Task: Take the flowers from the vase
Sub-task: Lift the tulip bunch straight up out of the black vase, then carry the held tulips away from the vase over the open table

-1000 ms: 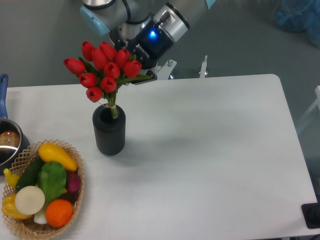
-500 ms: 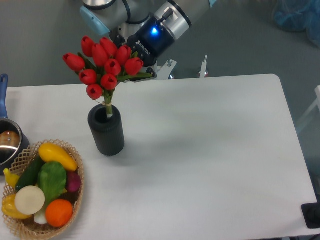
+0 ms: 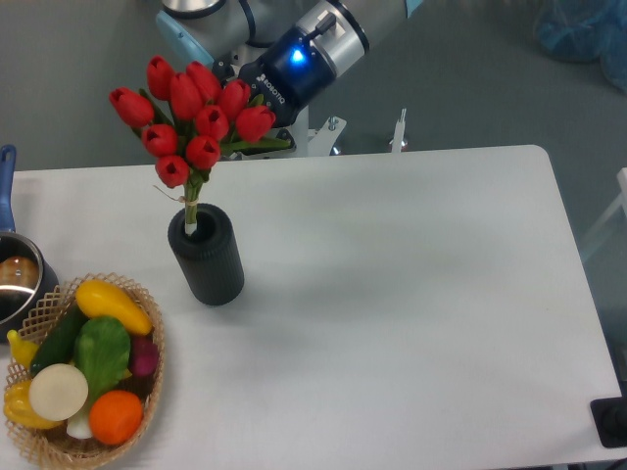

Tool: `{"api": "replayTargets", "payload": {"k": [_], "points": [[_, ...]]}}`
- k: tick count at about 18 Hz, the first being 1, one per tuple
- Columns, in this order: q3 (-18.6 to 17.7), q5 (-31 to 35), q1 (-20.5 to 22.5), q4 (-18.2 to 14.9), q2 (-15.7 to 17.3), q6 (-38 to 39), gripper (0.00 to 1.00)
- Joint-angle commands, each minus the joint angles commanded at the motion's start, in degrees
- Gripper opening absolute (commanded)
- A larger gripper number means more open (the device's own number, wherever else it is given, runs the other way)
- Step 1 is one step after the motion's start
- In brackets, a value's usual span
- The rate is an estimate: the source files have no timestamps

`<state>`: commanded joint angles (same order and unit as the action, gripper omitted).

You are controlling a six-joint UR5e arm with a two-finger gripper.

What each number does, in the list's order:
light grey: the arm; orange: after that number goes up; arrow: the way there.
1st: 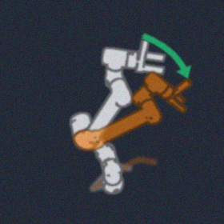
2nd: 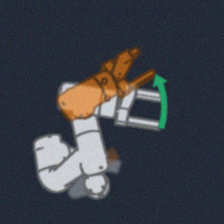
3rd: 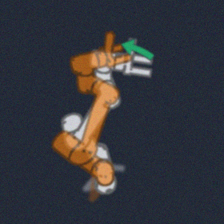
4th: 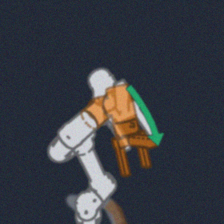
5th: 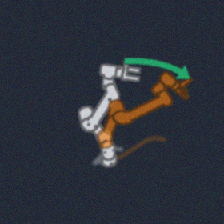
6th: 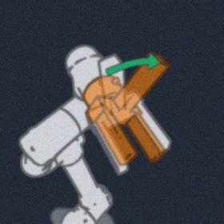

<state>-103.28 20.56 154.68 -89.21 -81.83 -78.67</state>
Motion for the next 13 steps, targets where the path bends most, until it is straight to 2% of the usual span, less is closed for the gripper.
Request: {"api": "replayTargets", "payload": {"k": [4,5,8,10,13], "points": [[4.7,0.2,2.5,0.3,-1.0,2.6,0.12],[5.5,0.3,2.9,1.4,-1.3,1.9,0.12],[6.1,1.5,3.8,11.7,-4.3,2.1,0.12],[6.2,6.0,4.1,17.7,-5.9,2.5,0.12],[6.2,13.3,5.1,21.4,-8.4,2.2,0.12]]}}
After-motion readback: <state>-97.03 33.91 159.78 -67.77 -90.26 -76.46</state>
